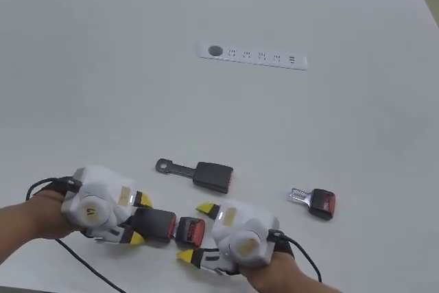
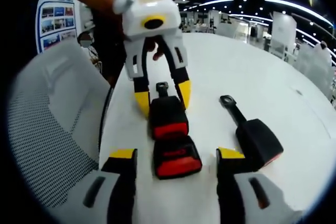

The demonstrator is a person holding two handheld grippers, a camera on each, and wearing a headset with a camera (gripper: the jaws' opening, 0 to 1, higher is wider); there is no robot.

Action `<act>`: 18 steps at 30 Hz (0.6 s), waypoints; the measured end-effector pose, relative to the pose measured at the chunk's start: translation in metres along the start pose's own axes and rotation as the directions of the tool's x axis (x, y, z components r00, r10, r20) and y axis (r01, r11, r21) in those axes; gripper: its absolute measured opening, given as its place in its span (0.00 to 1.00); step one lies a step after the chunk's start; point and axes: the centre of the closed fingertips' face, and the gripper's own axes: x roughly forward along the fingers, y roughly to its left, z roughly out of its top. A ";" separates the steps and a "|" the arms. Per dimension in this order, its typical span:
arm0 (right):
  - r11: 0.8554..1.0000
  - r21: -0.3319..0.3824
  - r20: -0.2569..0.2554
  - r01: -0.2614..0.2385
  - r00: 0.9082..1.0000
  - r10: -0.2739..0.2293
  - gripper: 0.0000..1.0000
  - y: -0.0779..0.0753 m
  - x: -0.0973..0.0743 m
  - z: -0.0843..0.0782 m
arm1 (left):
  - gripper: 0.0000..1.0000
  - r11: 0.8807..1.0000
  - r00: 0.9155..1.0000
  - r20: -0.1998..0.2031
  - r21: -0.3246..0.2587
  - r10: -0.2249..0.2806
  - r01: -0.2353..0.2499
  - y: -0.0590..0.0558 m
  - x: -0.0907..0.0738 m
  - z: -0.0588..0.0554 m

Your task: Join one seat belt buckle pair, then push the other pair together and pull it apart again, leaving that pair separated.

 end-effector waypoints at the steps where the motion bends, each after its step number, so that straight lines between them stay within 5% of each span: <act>1: 1.000 0.013 0.017 0.012 1.000 -0.012 0.73 -0.001 -0.002 0.003 | 0.42 1.000 1.000 -0.017 -0.021 0.005 -0.005 -0.001 -0.001 -0.001; 2: 1.000 0.013 0.038 0.022 0.999 -0.023 0.74 0.000 -0.008 0.007 | 0.48 0.997 1.000 -0.014 -0.077 0.014 -0.015 -0.002 -0.002 0.001; 4: 1.000 0.021 0.051 0.020 0.998 -0.021 0.76 0.003 -0.016 0.007 | 0.59 0.997 0.997 0.049 -0.063 0.056 -0.053 0.004 -0.006 0.013; 8: 0.999 0.018 0.063 0.042 0.997 -0.043 0.77 0.003 -0.038 -0.002 | 0.69 0.987 0.990 0.077 -0.120 0.119 -0.109 0.013 -0.015 0.027; 18: 0.989 0.083 0.085 0.120 0.988 -0.127 0.80 -0.029 -0.101 -0.027 | 0.77 0.975 0.978 0.109 -0.158 0.175 -0.157 0.030 -0.027 0.052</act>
